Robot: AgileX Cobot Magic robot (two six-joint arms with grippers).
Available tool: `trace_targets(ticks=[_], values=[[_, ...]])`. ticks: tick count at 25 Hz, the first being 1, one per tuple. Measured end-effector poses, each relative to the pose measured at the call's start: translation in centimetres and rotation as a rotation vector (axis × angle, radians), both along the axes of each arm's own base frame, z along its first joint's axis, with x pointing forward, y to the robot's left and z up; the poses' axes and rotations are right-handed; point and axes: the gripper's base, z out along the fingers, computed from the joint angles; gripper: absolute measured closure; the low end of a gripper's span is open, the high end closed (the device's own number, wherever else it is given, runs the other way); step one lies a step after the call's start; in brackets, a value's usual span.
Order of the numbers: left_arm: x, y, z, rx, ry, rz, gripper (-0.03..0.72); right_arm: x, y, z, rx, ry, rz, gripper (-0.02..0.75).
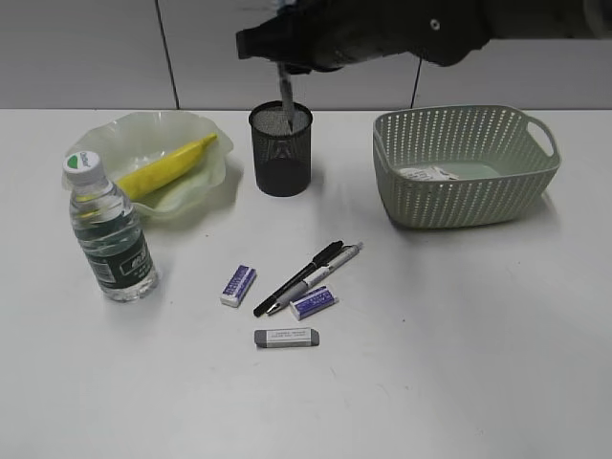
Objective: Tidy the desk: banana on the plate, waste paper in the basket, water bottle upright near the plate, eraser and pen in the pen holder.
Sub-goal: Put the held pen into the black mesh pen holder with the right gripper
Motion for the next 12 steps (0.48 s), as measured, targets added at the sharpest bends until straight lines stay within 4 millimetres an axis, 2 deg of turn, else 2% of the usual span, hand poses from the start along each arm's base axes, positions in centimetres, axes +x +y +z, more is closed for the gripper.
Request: trace_targets(ticks=[3,6,12], values=[[0.0,0.0,0.0,-0.001,0.000,-0.001,0.253,0.8,0.7,-1.5,-0.049,-0.105,0.098,0.601],[0.0,0.0,0.0,-0.003,0.001,-0.001,0.253,2.1,0.6,-3.5,-0.074,-0.106,0.112,0.601],[0.0,-0.1,0.0,-0.008,0.002,-0.005,0.253,5.2,0.2,-4.9,-0.018,-0.157,0.112,0.601]])
